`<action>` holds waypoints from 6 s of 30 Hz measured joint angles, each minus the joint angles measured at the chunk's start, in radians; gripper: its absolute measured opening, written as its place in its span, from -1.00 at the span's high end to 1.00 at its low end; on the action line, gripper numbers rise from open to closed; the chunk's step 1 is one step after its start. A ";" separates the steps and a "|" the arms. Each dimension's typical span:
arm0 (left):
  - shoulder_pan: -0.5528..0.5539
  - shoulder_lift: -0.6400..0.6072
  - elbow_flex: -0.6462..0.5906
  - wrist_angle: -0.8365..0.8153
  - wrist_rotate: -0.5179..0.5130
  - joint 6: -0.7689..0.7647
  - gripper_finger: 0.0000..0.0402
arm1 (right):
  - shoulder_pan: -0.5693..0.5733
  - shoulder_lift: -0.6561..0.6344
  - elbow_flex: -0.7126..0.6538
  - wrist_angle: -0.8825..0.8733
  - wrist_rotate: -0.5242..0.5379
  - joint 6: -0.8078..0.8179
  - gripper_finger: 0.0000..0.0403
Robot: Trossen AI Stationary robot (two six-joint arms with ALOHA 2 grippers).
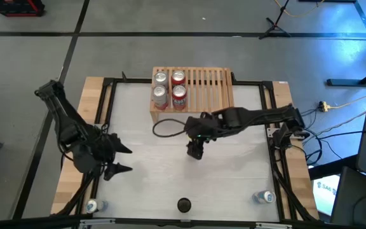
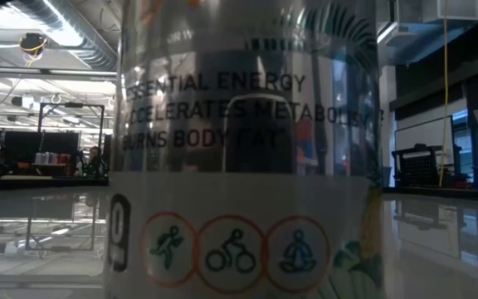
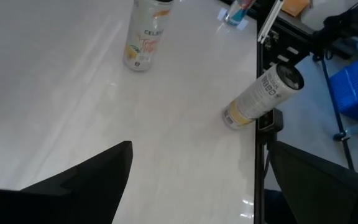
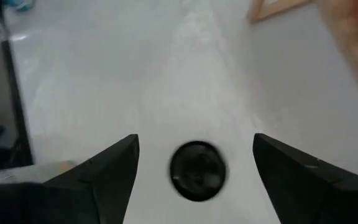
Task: Place canned beverage on shelf
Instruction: Put the top white yellow soda can on the shelf
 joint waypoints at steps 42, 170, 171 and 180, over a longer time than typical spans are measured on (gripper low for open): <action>-0.080 -0.033 0.000 -0.118 -0.096 -0.111 -0.84 | 0.100 -0.135 -0.476 0.341 0.219 0.345 -0.50; -0.025 -0.032 0.001 -0.100 -0.178 -0.088 -0.84 | 0.143 -0.020 -1.002 1.408 0.584 -0.007 -0.11; -0.025 -0.032 0.001 -0.093 -0.184 -0.082 -0.84 | 0.143 -0.028 -1.002 1.403 0.568 -0.012 -0.11; 0.029 -0.032 0.001 0.027 -0.119 -0.006 -0.84 | 0.131 -0.238 -1.003 1.416 0.302 -0.078 -0.11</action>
